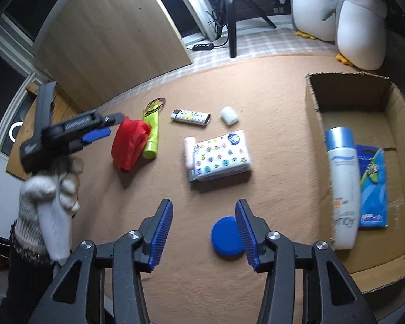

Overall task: Organize objects
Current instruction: 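Release the bottle and move the left tool to the red pouch, then grasp the red pouch with the left tool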

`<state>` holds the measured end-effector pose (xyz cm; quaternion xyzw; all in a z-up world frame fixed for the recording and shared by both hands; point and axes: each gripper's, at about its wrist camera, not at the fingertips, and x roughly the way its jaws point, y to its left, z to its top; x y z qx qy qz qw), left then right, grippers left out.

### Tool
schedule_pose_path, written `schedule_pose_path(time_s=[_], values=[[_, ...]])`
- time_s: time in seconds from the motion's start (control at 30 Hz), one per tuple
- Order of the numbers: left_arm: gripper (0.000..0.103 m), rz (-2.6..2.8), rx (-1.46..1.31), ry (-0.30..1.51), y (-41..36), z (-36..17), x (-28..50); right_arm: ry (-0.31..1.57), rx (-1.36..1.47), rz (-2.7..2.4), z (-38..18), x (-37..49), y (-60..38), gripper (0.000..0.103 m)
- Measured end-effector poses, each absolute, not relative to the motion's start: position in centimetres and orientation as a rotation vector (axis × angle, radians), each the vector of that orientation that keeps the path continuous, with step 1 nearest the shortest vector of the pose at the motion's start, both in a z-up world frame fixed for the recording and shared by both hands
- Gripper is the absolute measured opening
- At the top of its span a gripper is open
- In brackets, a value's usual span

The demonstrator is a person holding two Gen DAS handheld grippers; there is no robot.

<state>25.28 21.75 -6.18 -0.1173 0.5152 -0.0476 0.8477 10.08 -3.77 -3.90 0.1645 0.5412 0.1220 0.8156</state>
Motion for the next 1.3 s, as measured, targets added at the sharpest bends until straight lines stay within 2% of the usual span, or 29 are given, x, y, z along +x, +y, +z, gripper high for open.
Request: schedule_pose_path(time_s=[0.5,0.87,1.3], values=[[0.064,-0.016,-0.205,1.166,23.4,-10.1,29.4,1.17,0.376,0.248,-4.3,9.2,-3.9,0.048],[0.064,-0.096,-0.295,1.179,24.1,-11.5,25.0,1.179,0.369,0.273,-4.8,9.2,-2.9,0.048],[0.064,-0.271,-0.3,1.206,20.8,-12.4,16.7,1.189,0.371,0.319,-5.3,8.8,-0.9,0.048]])
